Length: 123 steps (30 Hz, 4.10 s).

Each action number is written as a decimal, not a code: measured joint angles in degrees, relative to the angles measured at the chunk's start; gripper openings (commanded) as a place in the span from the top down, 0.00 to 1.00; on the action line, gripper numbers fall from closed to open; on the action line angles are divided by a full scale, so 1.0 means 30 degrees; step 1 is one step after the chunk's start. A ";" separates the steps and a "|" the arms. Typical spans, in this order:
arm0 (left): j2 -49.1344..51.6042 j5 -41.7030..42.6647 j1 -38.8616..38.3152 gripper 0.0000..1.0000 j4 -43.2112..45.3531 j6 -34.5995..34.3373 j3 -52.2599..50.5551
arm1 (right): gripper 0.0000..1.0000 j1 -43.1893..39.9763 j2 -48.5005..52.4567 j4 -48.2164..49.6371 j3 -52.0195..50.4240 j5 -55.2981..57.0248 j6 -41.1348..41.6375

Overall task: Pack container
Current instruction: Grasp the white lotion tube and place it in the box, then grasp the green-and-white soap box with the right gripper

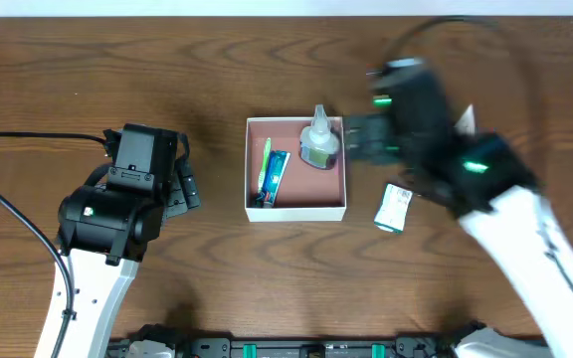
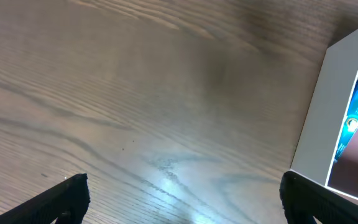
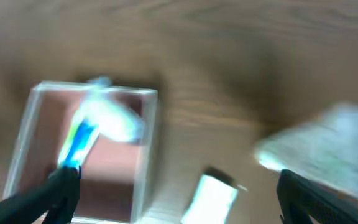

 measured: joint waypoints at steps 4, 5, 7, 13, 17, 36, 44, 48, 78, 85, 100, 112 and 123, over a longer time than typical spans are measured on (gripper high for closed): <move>0.0000 0.0007 0.0000 0.02 -0.0007 -0.0007 0.0000 | 0.01 -0.3614 -0.0357 -0.0918 0.0022 -0.0153 0.0925; 0.0000 0.0007 0.0000 0.02 -0.0007 -0.0007 0.0000 | 0.01 -0.4444 -0.0182 -0.0940 0.0022 -0.0226 0.1056; 0.0000 0.0007 0.0000 0.02 -0.0007 0.0000 0.0000 | 0.01 -0.5697 0.0291 -0.0940 0.0022 -0.0372 0.1268; 0.0000 0.0007 0.0000 0.02 -0.0007 -0.0007 0.0000 | 0.09 -0.7555 0.2543 -0.0656 0.0015 -0.0663 0.1581; 0.0000 0.0007 0.0000 0.02 -0.0007 -0.0007 0.0000 | 0.19 -0.8313 0.4575 -0.0772 0.0000 -0.0867 0.1654; 0.0000 0.0000 0.0000 0.02 -0.0007 -0.0007 0.0000 | 0.99 -0.8663 0.5588 -0.1144 -0.0284 -0.2776 0.1698; 0.0000 0.0007 0.0000 0.02 -0.0007 -0.0007 0.0000 | 0.98 -0.6426 -0.0372 -0.1392 -0.0350 -0.5464 0.1603; 0.0000 0.0007 0.0000 0.02 -0.0007 -0.0007 0.0000 | 0.98 -0.2769 -0.3104 -0.1967 -0.0350 -0.6120 0.1741; 0.0000 0.0007 0.0000 0.02 -0.0007 -0.0007 0.0000 | 0.99 0.3738 0.7002 0.2062 -0.0306 -0.0780 0.3665; 0.0000 0.0007 0.0000 0.02 0.0000 -0.0007 0.0000 | 0.59 0.3832 0.7082 0.2317 -0.0299 -0.0189 0.3286; 0.0000 0.0007 0.0000 0.02 0.0000 -0.0007 0.0000 | 0.08 0.3053 0.0262 -0.1545 -0.0175 0.0080 0.3198; 0.0000 -0.0007 0.0000 0.02 0.0000 -0.0007 0.0000 | 0.08 -0.1479 0.0699 -0.2470 -0.3563 -0.0721 0.5967; 0.0000 0.0000 0.0000 0.02 0.0000 -0.0007 0.0000 | 0.12 -0.2273 0.4240 0.2076 -0.8779 -0.2645 0.8058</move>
